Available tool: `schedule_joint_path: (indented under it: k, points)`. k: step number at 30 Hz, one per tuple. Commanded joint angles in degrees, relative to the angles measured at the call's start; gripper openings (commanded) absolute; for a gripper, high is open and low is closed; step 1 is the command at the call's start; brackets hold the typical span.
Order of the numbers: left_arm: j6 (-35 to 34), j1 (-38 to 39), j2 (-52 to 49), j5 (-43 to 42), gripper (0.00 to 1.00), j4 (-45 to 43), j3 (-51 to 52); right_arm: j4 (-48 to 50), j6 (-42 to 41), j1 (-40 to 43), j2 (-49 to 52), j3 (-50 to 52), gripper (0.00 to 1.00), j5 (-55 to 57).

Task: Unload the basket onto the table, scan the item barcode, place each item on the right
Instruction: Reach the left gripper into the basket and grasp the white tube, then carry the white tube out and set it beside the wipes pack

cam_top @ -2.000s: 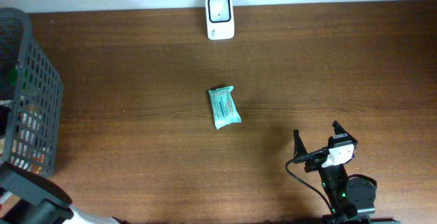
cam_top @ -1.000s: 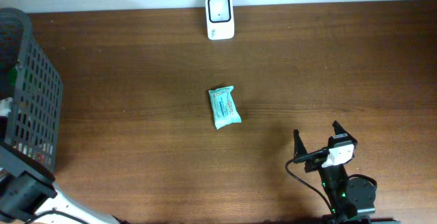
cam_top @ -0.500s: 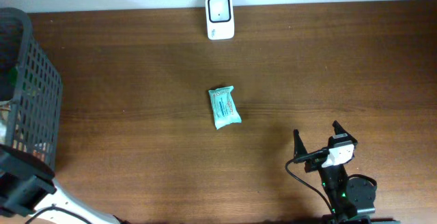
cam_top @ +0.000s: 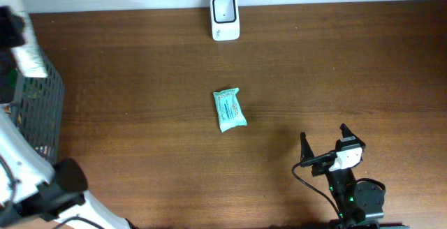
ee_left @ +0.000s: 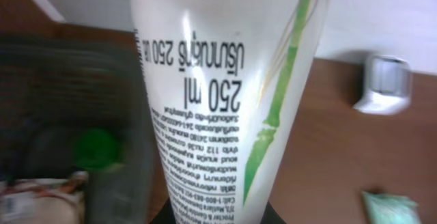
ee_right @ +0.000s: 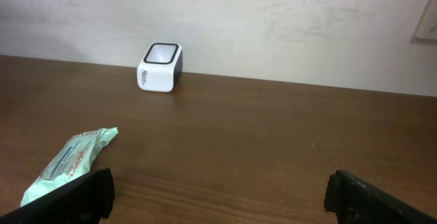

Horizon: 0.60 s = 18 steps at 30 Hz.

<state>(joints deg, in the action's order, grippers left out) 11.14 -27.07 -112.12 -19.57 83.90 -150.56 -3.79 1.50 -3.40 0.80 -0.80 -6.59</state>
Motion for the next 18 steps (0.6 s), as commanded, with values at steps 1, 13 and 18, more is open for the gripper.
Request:
schedule_joint_path:
  k: [1,13,18]
  points:
    - [-1.64,8.66,4.04,-2.08,0.0,6.32,-2.01,0.0,-0.22,0.09,-0.28,0.48,0.98,-0.33]
    - [-2.43,30.14,-3.63,2.47,0.0,6.47,20.02,0.0,-0.22,0.09,-0.28,0.48,0.98,-0.33]
    - [-9.01,34.99,-5.09,2.49,0.0,-5.95,36.74,0.0,-0.22,0.09,-0.28,0.48,0.98,-0.33]
